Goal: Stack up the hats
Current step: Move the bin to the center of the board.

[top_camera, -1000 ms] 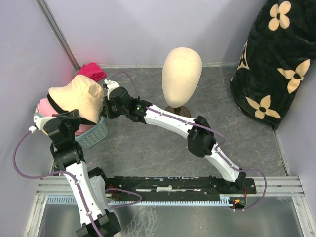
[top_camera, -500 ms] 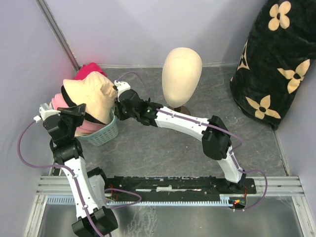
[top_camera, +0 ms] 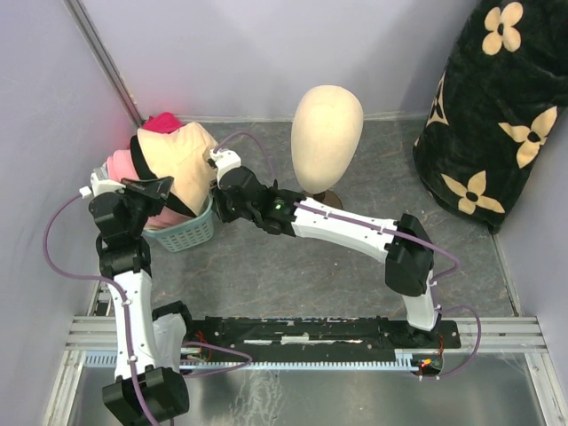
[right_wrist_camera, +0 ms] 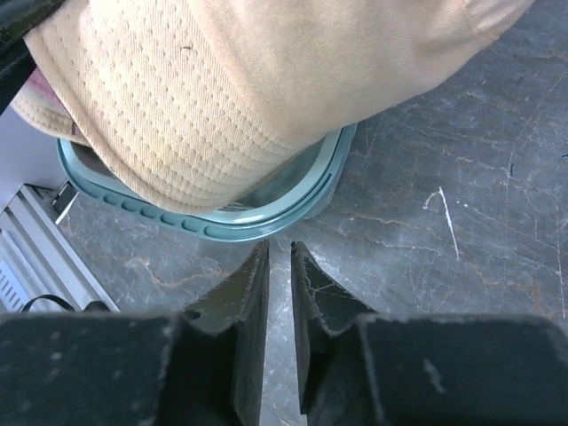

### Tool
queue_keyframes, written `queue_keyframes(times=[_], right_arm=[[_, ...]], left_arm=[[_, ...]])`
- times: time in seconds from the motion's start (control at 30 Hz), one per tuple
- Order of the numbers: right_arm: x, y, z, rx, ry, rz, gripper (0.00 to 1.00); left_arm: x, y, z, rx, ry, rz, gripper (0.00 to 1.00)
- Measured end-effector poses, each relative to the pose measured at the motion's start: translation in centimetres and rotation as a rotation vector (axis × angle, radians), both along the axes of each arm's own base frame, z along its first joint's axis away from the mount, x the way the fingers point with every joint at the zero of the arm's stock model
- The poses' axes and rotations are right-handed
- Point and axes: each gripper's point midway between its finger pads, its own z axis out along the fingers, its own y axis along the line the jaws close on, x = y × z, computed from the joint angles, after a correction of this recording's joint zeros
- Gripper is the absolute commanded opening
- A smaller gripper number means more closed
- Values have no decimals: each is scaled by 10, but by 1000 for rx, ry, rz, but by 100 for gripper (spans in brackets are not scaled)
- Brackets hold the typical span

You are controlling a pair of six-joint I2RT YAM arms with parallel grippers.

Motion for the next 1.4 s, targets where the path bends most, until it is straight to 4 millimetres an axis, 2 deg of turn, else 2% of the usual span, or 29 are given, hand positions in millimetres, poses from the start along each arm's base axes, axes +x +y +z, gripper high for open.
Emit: queue_keyframes(times=[0.1, 0.37, 0.53, 0.83, 1.13, 1.3, 1.33, 1.4], right_arm=[[0, 0, 2, -11, 4, 2, 37], [0, 3, 2, -5, 21, -1, 44], [2, 15, -6, 4, 51, 3, 48], [6, 34, -33, -12, 113, -4, 52], [13, 43, -41, -14, 149, -35, 53], [16, 48, -47, -6, 172, -51, 49], [17, 48, -47, -2, 176, -54, 45], [18, 48, -47, 3, 184, -65, 26]], left_arm=[[-2, 2, 0, 9, 10, 15, 3], [-17, 8, 4, 34, 34, 80, 3], [-21, 10, 1, 30, 57, 94, 3], [-25, 9, 2, 43, 83, 92, 3], [-25, 9, 2, 44, 84, 91, 3], [-25, 9, 2, 44, 81, 91, 3], [-24, 9, 2, 44, 81, 91, 3], [-25, 9, 3, 44, 81, 89, 3]])
